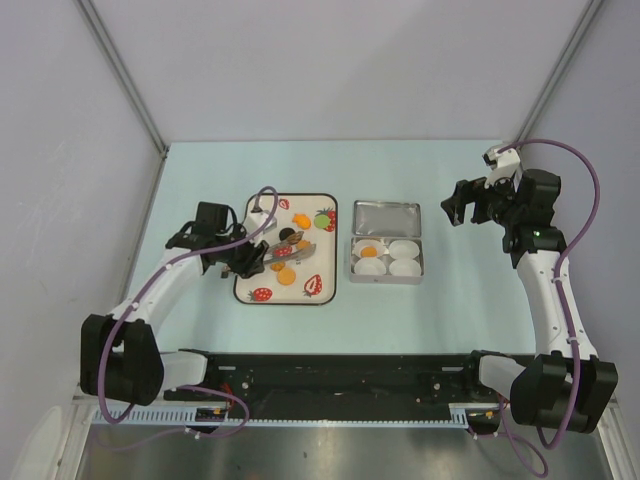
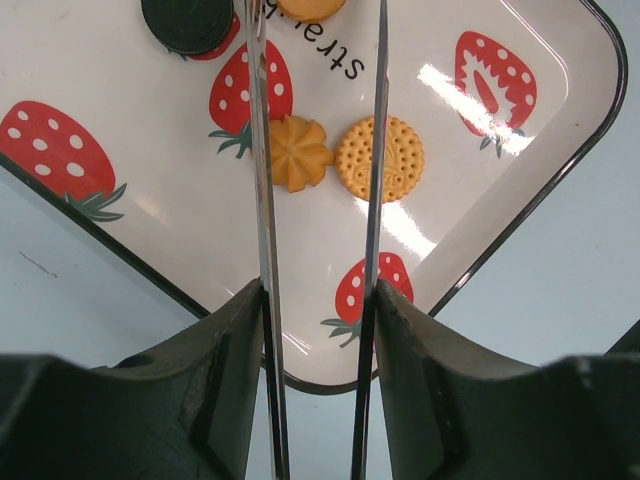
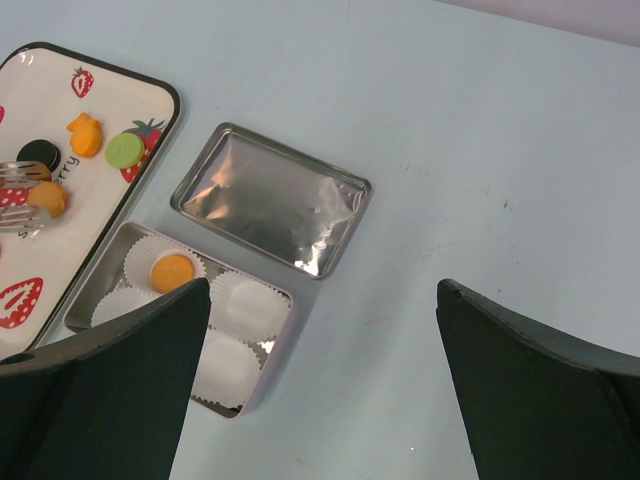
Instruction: Pack the cookies
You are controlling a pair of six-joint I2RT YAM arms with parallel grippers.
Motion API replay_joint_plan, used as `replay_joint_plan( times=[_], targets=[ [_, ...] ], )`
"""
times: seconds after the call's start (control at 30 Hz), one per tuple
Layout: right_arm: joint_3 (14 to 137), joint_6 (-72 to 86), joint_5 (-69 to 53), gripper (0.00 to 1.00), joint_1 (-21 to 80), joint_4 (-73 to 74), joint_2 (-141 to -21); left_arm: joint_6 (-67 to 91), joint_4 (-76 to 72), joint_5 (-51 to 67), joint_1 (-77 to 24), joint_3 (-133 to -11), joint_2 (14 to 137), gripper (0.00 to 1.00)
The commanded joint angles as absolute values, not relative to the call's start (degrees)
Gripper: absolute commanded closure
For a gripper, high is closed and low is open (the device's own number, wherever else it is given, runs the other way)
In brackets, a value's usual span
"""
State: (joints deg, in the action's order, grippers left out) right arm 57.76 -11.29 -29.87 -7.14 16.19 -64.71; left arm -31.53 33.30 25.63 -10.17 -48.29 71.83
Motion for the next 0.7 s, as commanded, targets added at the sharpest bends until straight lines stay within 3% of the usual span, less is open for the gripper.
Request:
replay_joint_plan(
  times=[0.0,0.67],
  targets=[
    [57.7,-12.1,-30.3,0.00,-7.5,15.9,-64.3,-32.6,30.8,25.8,-10.9,-48.0,72.2,0.50],
    [57.7,-12.0,-30.6,0.00,-7.8,15.7,-64.2,-32.4,29.4,24.3,-11.8,-46.8,72.2,0.57]
  ],
)
